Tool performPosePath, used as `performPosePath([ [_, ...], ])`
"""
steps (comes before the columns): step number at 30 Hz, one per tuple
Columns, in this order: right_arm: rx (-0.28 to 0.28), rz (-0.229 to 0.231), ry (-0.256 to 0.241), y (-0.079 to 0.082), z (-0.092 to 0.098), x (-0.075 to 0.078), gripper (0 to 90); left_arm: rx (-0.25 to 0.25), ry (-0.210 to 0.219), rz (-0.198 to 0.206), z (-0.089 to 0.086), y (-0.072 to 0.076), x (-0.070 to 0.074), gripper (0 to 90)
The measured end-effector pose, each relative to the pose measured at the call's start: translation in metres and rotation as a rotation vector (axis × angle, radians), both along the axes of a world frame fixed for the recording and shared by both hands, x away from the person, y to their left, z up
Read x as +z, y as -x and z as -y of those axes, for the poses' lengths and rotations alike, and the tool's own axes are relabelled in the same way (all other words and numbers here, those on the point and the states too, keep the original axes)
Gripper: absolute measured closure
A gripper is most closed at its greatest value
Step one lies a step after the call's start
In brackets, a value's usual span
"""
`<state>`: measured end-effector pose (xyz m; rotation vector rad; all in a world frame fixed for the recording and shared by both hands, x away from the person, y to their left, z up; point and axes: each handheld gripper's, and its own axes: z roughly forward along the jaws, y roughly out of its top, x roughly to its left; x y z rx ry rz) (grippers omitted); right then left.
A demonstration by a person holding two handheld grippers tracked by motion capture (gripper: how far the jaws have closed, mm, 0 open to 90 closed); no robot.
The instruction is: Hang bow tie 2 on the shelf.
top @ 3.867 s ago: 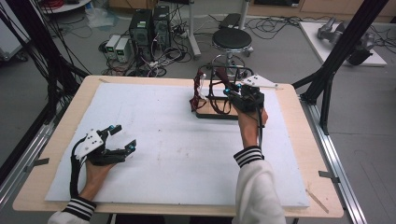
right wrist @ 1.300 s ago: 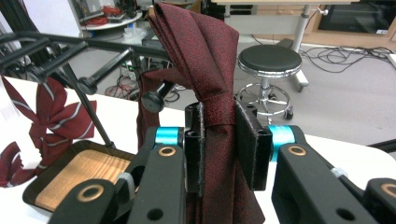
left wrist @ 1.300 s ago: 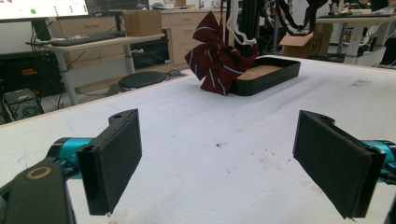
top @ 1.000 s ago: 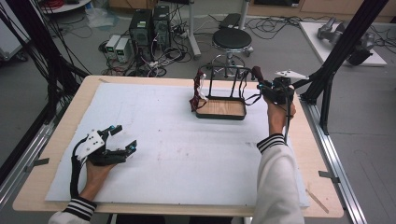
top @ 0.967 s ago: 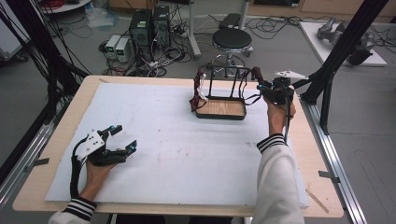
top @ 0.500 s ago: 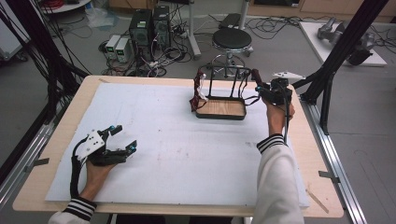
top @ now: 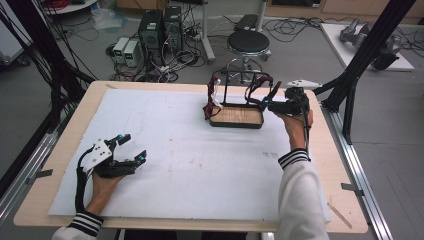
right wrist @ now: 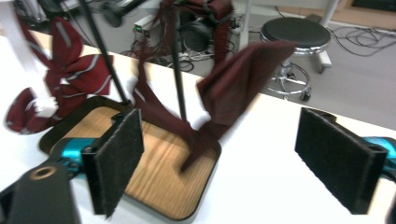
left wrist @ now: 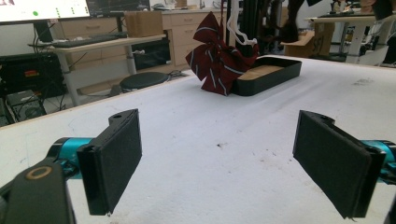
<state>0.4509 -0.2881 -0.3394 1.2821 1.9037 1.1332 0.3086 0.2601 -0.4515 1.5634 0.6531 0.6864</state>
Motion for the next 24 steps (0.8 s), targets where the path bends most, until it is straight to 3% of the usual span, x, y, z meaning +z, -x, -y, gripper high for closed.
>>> performPosePath([
  [2,0.009,0.011,0.008,0.006,0.000,0.002,11.8,0.001,0.001,0.001,0.000,0.000,0.000,15.8],
  [10,0.058,0.085,-0.046,0.044,0.007,0.009,11.3,0.004,0.004,0.006,0.000,0.001,0.000,15.8],
  [11,0.059,0.105,-0.073,0.058,0.009,0.006,11.2,0.006,0.007,0.005,0.000,0.001,0.000,15.8],
  [12,0.059,0.105,-0.073,0.058,0.009,0.006,11.2,0.009,0.006,0.007,0.000,0.001,0.000,15.8],
  [20,0.065,0.210,-0.158,0.112,0.010,-0.021,11.3,0.014,0.011,0.011,-0.001,0.001,0.000,15.8],
  [24,0.071,0.242,-0.171,0.137,0.011,-0.034,11.3,0.015,0.016,0.010,-0.001,0.001,0.000,15.8],
])
